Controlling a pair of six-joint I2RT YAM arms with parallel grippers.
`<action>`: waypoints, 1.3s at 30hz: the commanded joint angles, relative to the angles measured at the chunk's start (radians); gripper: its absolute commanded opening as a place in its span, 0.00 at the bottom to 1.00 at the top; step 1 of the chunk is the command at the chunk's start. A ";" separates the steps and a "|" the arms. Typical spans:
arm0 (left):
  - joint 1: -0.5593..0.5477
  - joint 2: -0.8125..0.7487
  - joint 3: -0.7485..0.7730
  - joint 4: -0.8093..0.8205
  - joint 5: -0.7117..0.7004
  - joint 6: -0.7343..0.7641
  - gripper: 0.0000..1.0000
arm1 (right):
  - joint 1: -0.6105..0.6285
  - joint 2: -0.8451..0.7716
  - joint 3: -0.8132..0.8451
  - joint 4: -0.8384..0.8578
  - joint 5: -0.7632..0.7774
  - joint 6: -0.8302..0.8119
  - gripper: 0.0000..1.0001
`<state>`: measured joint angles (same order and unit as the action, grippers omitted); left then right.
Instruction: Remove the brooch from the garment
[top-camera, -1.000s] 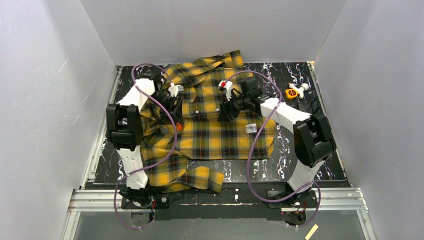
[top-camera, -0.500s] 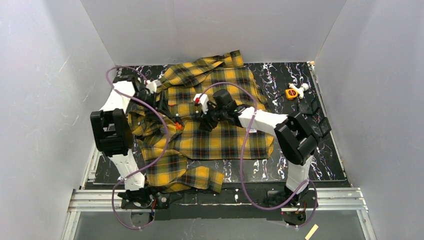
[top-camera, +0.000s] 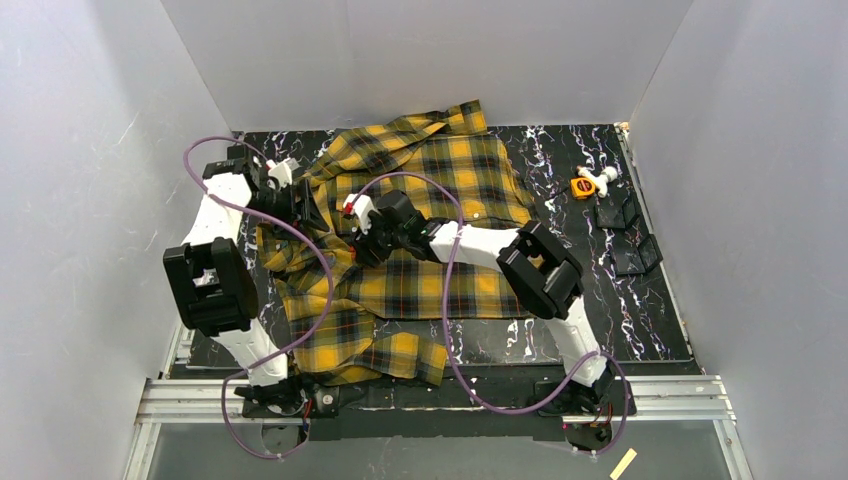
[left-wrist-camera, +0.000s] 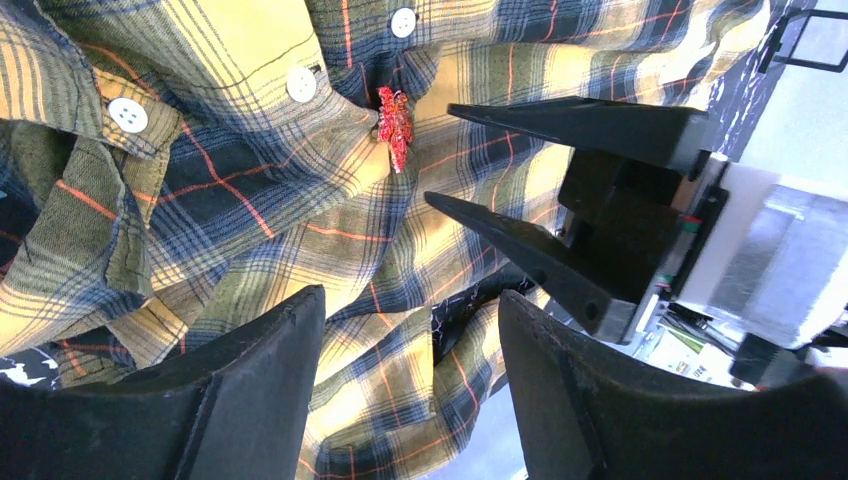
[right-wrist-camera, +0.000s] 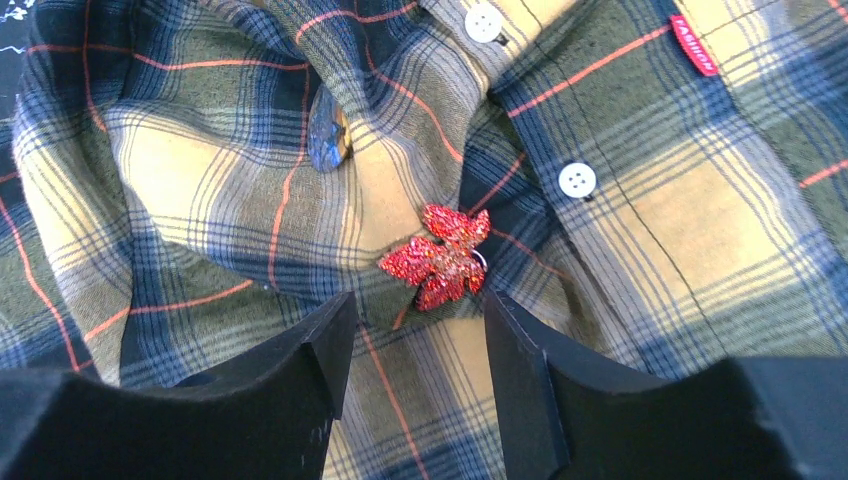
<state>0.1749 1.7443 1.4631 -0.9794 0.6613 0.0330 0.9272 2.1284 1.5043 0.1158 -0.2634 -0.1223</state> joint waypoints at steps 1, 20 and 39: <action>0.009 -0.081 -0.022 -0.004 -0.020 -0.008 0.62 | 0.021 0.040 0.066 0.056 0.033 0.028 0.61; 0.018 -0.101 -0.025 -0.005 -0.042 -0.013 0.64 | 0.054 0.045 0.083 0.079 0.256 0.002 0.45; 0.020 -0.070 -0.009 -0.001 -0.035 -0.005 0.64 | -0.025 0.050 0.115 0.101 0.040 0.116 0.45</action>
<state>0.1879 1.6814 1.4456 -0.9714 0.6128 0.0223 0.9054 2.2135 1.5757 0.1616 -0.1623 -0.0296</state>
